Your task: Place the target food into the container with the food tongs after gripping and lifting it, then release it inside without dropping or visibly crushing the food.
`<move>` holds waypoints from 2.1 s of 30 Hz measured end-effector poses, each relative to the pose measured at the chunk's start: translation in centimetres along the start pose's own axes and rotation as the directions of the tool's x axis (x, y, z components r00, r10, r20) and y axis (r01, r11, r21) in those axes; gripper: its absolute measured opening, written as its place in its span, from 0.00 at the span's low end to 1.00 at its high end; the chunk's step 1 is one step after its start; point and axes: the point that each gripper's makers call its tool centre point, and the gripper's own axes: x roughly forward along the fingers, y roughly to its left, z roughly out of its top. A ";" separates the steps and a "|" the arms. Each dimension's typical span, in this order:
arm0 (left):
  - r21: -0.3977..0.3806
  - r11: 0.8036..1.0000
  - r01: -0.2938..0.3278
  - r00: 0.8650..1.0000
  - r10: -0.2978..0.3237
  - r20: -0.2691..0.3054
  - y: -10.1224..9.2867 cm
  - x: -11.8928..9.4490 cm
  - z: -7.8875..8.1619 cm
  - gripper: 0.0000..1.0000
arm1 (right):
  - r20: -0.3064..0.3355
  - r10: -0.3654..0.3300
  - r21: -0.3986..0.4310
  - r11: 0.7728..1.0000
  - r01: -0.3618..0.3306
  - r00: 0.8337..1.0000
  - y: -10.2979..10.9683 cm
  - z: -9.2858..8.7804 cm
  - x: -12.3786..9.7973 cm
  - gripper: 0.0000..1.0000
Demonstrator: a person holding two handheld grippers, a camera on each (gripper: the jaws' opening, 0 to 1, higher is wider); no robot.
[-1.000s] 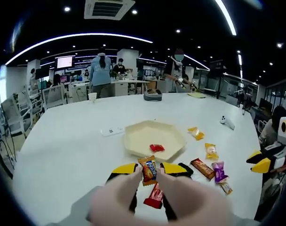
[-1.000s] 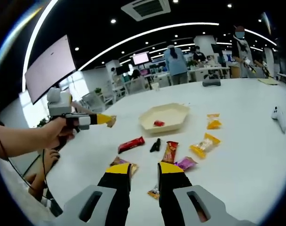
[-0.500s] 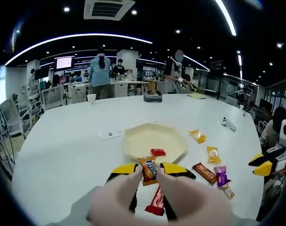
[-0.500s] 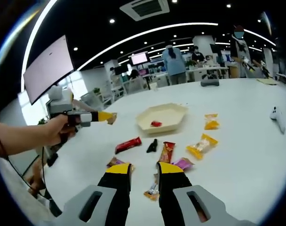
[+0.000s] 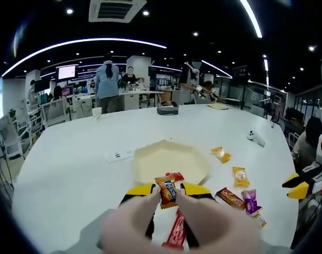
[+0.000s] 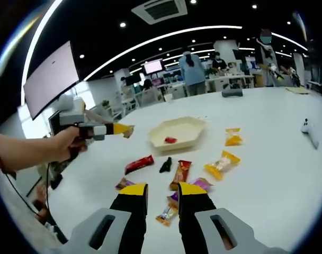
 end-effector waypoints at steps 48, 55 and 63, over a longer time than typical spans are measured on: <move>-0.004 0.999 0.038 0.996 -0.038 -0.086 -1.4 7.6 0.0 0.20 | 0.015 -0.078 0.087 0.993 0.076 0.997 -3.6 -0.8 -1.1 0.21; -0.028 0.999 0.042 0.997 -0.044 -0.063 -1.3 6.7 0.3 0.20 | 0.007 -0.061 0.079 0.995 0.061 0.998 -3.3 -0.9 -0.6 0.21; -0.088 0.994 0.072 0.995 -0.077 -0.056 -1.3 5.4 0.4 0.22 | 0.014 -0.048 0.077 0.996 0.047 0.999 -3.0 -0.4 -0.1 0.21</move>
